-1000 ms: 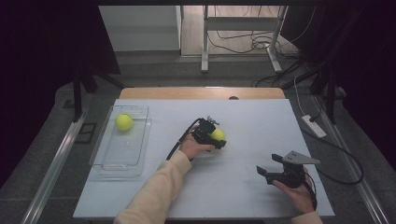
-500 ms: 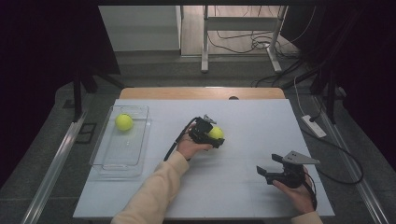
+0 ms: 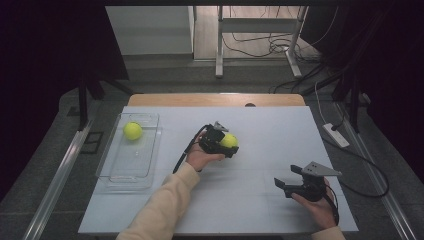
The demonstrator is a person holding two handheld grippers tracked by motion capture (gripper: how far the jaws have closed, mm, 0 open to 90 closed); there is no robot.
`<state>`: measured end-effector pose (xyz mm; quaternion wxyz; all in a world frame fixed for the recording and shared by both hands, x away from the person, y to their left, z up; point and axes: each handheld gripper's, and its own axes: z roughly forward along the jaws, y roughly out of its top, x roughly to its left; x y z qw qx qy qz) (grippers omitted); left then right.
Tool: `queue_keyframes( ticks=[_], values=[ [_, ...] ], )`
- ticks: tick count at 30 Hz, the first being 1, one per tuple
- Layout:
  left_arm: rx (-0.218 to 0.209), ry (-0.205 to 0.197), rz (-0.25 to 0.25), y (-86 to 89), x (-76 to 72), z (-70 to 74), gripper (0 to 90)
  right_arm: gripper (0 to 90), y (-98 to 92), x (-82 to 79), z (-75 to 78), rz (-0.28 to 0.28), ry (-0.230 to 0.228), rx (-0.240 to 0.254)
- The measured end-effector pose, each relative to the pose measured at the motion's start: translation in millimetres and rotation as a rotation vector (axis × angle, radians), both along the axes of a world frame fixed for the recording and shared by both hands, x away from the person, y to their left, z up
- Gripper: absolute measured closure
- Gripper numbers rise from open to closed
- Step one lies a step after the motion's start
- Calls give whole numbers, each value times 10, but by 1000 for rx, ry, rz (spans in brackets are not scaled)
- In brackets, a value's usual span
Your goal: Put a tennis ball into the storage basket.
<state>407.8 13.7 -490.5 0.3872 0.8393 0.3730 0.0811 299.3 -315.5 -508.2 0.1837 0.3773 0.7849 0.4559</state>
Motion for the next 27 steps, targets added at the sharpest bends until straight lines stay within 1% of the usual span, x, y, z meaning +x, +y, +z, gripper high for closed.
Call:
queue_keyframes(
  ticks=[2, 18, 21, 27],
  values=[
    [-9, -1, 6, 14, -10, 8, 265, 148, -2, 0, 0, -1, 0, 1],
    [-11, -37, -1, 88, -76, 128, 266, 150, -4, 1, 6, -2, -1, 3],
    [-14, -53, 1, 120, -106, 175, 266, 150, -3, 0, 6, -2, -2, 2],
    [-32, -72, 10, 181, -150, 258, 266, 150, -3, 2, 5, -3, -2, 2]
  ],
)
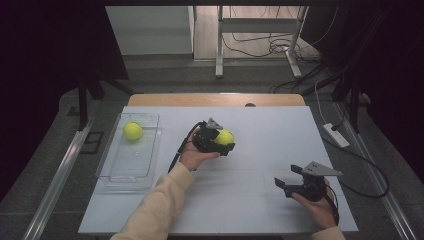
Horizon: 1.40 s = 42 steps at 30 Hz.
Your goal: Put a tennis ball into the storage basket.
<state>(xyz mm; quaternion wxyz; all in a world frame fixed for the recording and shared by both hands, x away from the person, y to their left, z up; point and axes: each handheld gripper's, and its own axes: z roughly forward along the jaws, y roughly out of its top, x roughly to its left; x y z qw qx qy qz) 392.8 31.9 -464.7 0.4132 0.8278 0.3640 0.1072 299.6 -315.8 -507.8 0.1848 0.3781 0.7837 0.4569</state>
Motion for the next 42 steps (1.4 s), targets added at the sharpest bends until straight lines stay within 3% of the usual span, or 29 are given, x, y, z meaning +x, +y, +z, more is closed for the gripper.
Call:
queue_keyframes(
  ticks=[20, 42],
  values=[
    [-35, -21, 17, 138, -63, 118, 266, 151, -4, -4, 4, -4, 0, 3],
    [-45, -40, 39, 298, -105, 218, 266, 152, -1, 0, 1, -5, 0, -2]
  ],
)
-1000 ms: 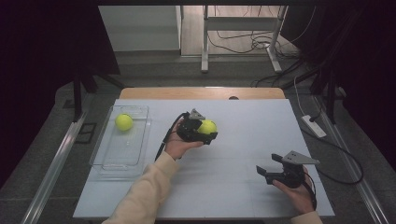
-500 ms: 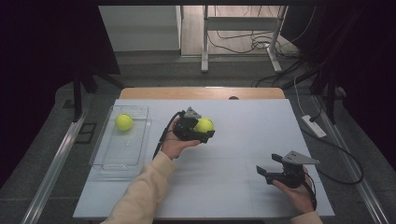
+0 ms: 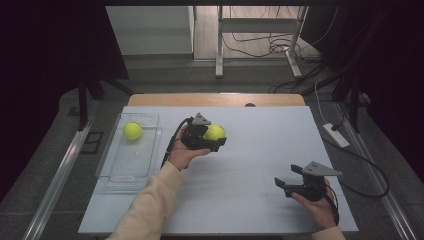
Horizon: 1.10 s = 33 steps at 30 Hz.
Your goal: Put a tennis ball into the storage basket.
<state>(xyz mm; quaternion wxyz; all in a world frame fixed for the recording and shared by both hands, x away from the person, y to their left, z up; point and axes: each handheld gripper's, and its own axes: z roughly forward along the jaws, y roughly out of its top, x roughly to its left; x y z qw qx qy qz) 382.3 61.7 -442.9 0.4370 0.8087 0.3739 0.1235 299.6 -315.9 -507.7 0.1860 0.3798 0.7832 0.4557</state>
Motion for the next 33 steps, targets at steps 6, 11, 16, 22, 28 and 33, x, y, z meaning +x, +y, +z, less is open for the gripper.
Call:
queue_keyframes(
  ticks=[6, 11, 16, 22, 28, 33],
  values=[
    [-6, -4, 6, 36, -9, 18, 266, 152, 0, -1, 1, -1, -2, -1],
    [2, -9, 6, 58, -24, 28, 266, 152, -1, -1, 2, -2, -1, -1],
    [4, -16, 7, 87, -56, 46, 266, 152, 2, -2, 1, -1, -2, -1],
    [7, -25, 16, 124, -79, 79, 266, 152, -1, 2, 0, -1, 2, -1],
    [5, -40, 22, 163, -125, 136, 266, 152, -3, 0, 4, -3, 0, -1],
    [1, -48, 32, 231, -149, 186, 266, 152, -7, -4, 8, -5, -3, 3]
  ],
)
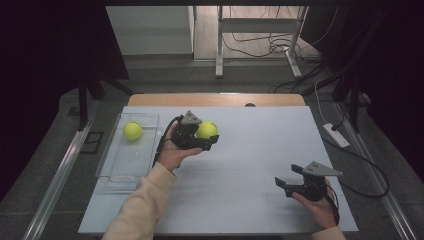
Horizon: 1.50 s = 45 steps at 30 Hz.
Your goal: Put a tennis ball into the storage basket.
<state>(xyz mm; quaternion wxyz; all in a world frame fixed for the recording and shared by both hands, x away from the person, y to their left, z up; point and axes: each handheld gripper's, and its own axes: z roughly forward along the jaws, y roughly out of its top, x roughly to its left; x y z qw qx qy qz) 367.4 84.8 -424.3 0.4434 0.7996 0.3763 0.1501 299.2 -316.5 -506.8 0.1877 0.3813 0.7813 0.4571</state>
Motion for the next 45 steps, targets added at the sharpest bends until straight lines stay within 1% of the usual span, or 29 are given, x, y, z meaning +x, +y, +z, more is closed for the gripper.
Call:
queue_keyframes(
  ticks=[3, 5, 18, 29, 31, 45],
  values=[
    [-1, 2, 6, 41, -11, 9, 266, 152, 1, 1, 0, 0, 0, -2],
    [-5, 14, 16, 76, -15, 8, 266, 152, 2, 1, 0, 1, 0, 0],
    [-11, 3, 45, 224, -60, 35, 266, 152, 1, -2, 5, 0, -3, 2],
    [-13, -9, 77, 407, -114, 59, 265, 152, 3, 0, 3, 1, -4, 0],
    [-19, -10, 83, 435, -118, 56, 265, 152, 4, 1, 2, 1, -3, 0],
    [-26, -8, 130, 625, -179, 22, 266, 152, 3, 1, 6, -1, -5, -3]
  ],
)
